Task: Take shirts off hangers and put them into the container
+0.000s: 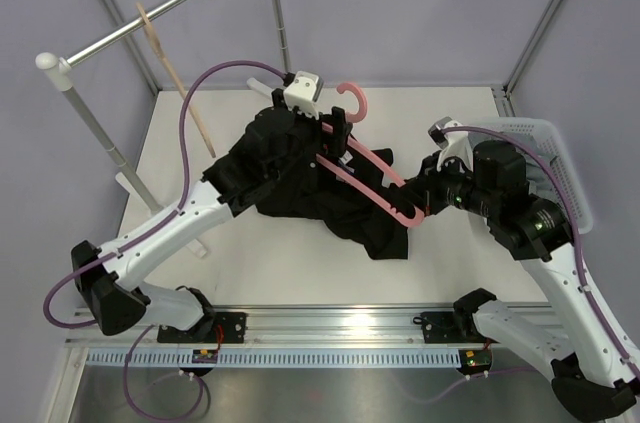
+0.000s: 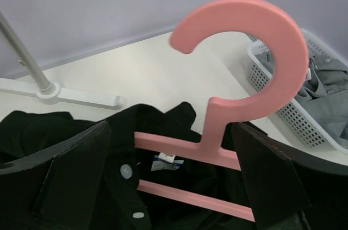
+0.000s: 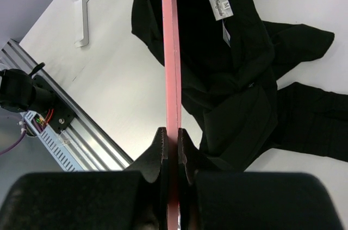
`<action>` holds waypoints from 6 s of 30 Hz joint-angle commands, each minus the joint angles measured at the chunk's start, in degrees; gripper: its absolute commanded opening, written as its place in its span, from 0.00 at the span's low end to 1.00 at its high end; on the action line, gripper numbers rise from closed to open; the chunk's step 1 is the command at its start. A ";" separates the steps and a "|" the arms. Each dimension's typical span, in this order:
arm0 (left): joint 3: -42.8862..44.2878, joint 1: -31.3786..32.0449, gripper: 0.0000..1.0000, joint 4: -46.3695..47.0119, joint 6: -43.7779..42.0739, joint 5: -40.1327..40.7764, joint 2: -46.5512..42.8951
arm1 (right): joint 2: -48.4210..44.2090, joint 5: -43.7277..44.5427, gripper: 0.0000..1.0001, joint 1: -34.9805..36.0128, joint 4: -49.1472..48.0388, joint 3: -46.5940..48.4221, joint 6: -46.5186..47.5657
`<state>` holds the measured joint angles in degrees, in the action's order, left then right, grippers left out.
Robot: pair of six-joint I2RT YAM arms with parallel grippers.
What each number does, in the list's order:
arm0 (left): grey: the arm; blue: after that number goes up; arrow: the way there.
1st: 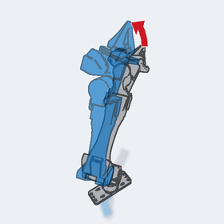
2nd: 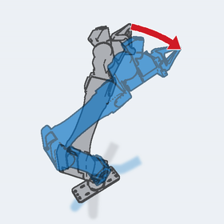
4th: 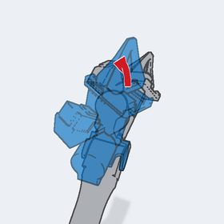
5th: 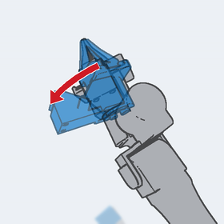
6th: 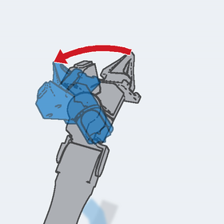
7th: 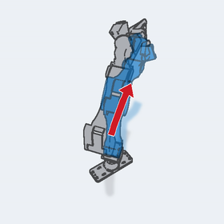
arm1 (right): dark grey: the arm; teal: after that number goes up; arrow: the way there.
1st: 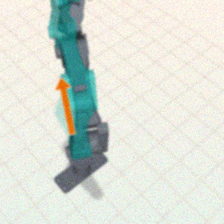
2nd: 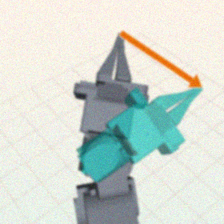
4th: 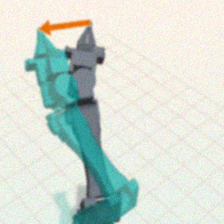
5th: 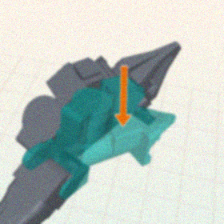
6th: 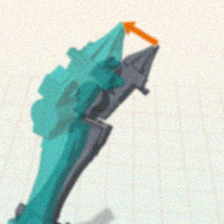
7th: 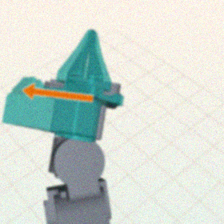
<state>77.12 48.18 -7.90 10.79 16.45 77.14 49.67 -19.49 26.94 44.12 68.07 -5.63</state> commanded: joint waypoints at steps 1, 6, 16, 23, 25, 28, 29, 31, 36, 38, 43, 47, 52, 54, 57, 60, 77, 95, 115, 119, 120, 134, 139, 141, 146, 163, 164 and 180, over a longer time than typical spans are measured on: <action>0.40 -1.16 0.99 0.26 0.20 3.06 -3.13 | -2.56 1.47 0.00 -0.13 -0.09 -0.48 0.18; -3.37 -1.34 0.99 -0.09 1.08 2.62 -5.33 | -3.62 1.99 0.00 -0.13 0.09 -0.92 -0.26; -6.72 -1.34 0.88 -1.85 2.83 1.48 -5.25 | -3.70 2.52 0.00 -0.22 -0.61 -0.93 -0.61; -6.46 -1.34 0.74 -3.17 3.19 5.42 -2.53 | -3.88 2.26 0.00 -0.22 -0.70 -0.49 -0.70; -5.41 -1.34 0.69 -4.31 3.10 7.45 -0.95 | -4.14 2.26 0.00 -0.22 -0.61 -0.40 -0.70; -4.26 -1.42 0.61 -5.37 3.19 11.58 1.42 | -4.76 2.17 0.00 -0.22 -0.26 -0.13 -0.70; -3.91 -1.43 0.58 -5.46 2.93 11.94 2.13 | -5.02 2.26 0.00 -0.13 -0.09 0.04 -0.61; -3.30 -1.51 0.44 -5.63 3.01 13.25 3.27 | -5.37 2.26 0.00 -0.13 0.00 0.04 -0.61; -2.85 -3.18 0.08 -6.69 5.73 18.35 5.65 | -6.78 3.22 0.00 -0.13 0.79 0.31 -0.35; -3.47 -4.67 0.00 -6.69 7.13 18.27 5.74 | -7.39 3.84 0.00 -0.22 1.14 0.13 -0.35; -4.87 -7.31 0.00 -7.83 8.37 18.18 5.65 | -8.71 6.38 0.00 -0.22 2.02 0.13 -0.26; -6.45 -9.24 0.00 -8.62 9.95 17.92 5.21 | -10.11 6.66 0.00 -0.13 2.90 0.22 -0.08; -5.23 -10.92 0.00 -8.71 9.78 17.83 6.00 | -10.03 5.51 0.00 -0.05 4.57 0.57 -0.35; -4.27 -11.18 0.00 -9.23 9.17 18.00 7.05 | -11.17 5.60 0.00 -0.22 4.49 0.31 -0.52; -4.09 -12.06 0.00 -9.68 9.95 17.83 8.20 | -12.40 6.04 0.00 -0.13 5.27 1.36 -0.70; -4.79 -12.32 0.00 -10.03 11.09 17.39 8.64 | -11.53 8.76 0.00 -0.22 6.68 3.38 -1.14; -20.34 -12.15 0.19 -10.99 16.90 4.75 -2.95 | 7.80 3.41 0.00 -0.04 -8.07 17.61 0.44; -13.75 -11.62 0.99 -26.90 6.97 -12.93 -25.28 | 36.28 3.67 0.00 7.77 -20.83 39.23 8.87; -34.23 -11.62 0.99 -24.97 2.04 -6.60 -42.95 | 60.45 8.84 0.00 14.98 -27.06 59.10 12.84; -35.02 -11.62 0.99 -24.88 1.96 -4.24 -44.01 | 61.68 12.80 0.00 15.07 -29.87 59.63 12.13; -35.20 -11.53 0.99 -24.97 1.87 -3.80 -44.10 | 62.12 13.24 0.00 15.16 -30.23 59.72 12.13; -35.73 -11.62 0.99 -24.97 1.87 -2.91 -44.01 | 68.88 13.95 0.00 16.48 -28.13 68.32 13.89; -35.81 -11.62 0.99 -25.06 1.78 -2.91 -43.83 | 71.26 13.86 0.00 16.57 -26.02 69.65 13.98; -35.81 -11.62 0.99 -25.06 1.78 -2.91 -43.83 | 71.44 14.04 0.00 16.66 -25.58 68.52 13.80; -35.90 -11.53 0.99 -25.06 1.69 -3.00 -43.75 | 67.59 14.12 0.09 16.66 -26.10 63.51 13.19; -35.38 -11.53 0.99 -24.79 3.88 -3.35 -42.52 | 37.39 25.44 0.82 16.66 -24.69 33.33 7.67; -34.94 -11.62 0.99 -24.79 4.76 -3.79 -40.95 | 35.08 26.85 0.83 16.66 -25.13 30.22 6.78; -25.00 -5.38 0.99 -23.39 18.22 1.48 -20.63 | 5.09 43.30 1.00 16.22 -20.66 -21.32 -25.99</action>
<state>48.95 42.54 -34.22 26.81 14.57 56.84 56.16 18.57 43.22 22.76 49.25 -21.30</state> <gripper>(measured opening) 0.987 0.987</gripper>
